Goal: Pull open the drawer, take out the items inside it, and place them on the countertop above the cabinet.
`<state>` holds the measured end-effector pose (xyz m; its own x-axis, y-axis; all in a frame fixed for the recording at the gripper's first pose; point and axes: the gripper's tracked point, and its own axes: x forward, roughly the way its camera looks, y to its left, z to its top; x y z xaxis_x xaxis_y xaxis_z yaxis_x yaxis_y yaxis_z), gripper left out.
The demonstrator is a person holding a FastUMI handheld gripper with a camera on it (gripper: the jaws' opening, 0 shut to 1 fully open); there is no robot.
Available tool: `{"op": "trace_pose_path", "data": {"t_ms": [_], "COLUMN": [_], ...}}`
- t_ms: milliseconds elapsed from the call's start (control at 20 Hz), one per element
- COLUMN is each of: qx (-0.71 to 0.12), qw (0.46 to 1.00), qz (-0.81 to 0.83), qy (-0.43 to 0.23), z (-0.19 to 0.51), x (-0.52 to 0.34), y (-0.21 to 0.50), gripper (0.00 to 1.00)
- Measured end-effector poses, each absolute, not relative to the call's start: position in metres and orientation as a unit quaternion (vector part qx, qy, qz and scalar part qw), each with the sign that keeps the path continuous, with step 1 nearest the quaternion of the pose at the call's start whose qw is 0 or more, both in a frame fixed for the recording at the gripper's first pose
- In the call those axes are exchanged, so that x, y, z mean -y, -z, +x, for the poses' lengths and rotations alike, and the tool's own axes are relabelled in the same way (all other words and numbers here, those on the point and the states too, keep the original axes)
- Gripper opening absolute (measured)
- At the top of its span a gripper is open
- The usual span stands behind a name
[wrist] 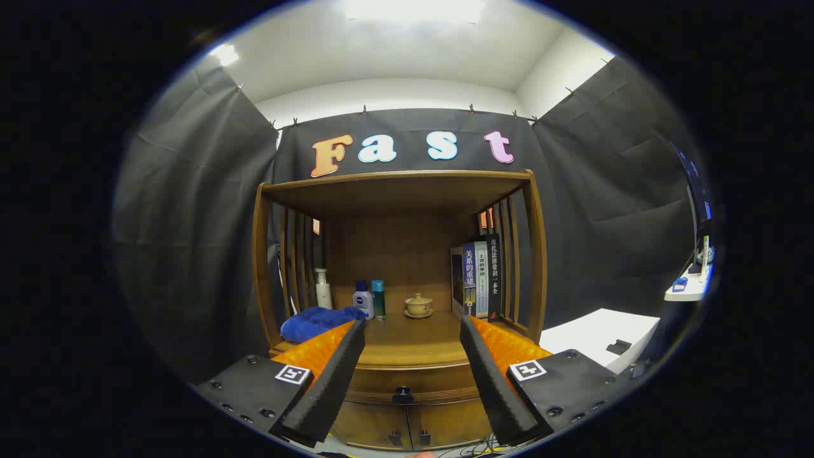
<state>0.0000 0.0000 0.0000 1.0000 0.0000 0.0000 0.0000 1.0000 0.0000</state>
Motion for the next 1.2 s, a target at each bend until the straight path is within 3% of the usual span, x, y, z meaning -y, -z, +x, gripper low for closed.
{"op": "trace_pose_path", "data": {"t_ms": [1200], "qx": [0.005], "qw": [1.0], "qz": [0.008], "qy": [-0.006], "z": [0.0027], "x": [-0.0017], "y": [0.0018], "gripper": [0.98]}}
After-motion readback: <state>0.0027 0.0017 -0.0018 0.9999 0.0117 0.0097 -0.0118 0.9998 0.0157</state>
